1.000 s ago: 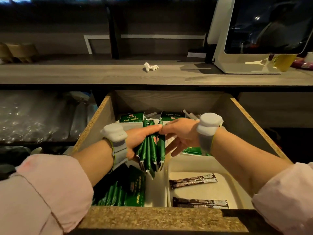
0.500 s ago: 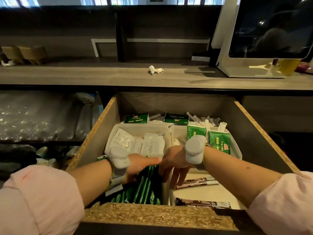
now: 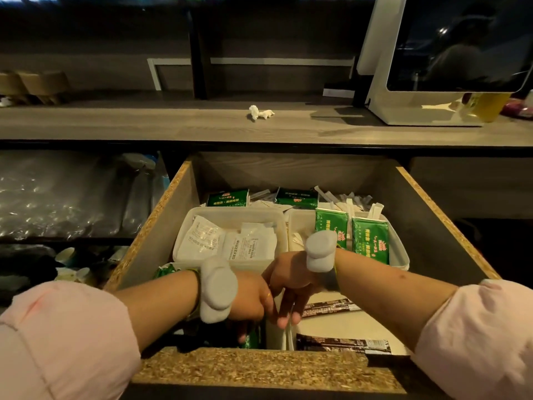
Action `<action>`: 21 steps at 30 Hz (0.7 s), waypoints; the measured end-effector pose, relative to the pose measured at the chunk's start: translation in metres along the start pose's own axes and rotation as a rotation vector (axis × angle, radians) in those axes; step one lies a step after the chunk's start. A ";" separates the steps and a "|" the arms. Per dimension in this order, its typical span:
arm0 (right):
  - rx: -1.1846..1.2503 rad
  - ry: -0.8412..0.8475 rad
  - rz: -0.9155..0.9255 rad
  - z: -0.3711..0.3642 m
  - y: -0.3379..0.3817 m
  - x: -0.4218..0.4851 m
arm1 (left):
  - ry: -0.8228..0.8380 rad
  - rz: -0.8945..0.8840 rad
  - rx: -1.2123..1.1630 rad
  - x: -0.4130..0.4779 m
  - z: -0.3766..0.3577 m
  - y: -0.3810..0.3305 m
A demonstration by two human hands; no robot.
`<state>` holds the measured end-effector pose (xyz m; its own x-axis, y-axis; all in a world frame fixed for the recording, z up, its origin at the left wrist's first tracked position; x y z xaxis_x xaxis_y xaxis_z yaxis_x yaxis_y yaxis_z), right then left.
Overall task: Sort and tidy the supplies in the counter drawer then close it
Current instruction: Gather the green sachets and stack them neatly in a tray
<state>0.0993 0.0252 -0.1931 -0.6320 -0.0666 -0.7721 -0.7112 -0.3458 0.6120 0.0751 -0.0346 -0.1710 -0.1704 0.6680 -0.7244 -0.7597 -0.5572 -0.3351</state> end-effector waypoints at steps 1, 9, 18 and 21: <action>-0.002 -0.019 0.006 0.004 0.001 -0.001 | 0.001 0.019 0.113 0.002 -0.002 -0.001; -0.028 -0.704 -0.076 0.152 -0.036 -0.053 | 0.064 0.201 -0.066 0.008 -0.009 0.029; -0.576 -0.934 -0.395 0.207 -0.091 -0.078 | 0.098 0.065 -0.300 0.020 0.025 0.005; -0.632 -0.941 -0.432 0.206 -0.092 -0.074 | -0.056 -0.039 -0.373 0.023 0.055 -0.011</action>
<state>0.1475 0.2551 -0.1569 -0.5429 0.7826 -0.3045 -0.8093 -0.5845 -0.0594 0.0447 0.0146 -0.1508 -0.1879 0.7121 -0.6764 -0.4873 -0.6656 -0.5653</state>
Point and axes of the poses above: each hand's wrist, its own x-axis towards the middle knuckle, its own z-axis out of the back of the hand, y = z × x, the point moved 8 cm from there along x, towards the middle knuckle, and after that the axes turned 5 degrees about y, right-handed, at the moved point
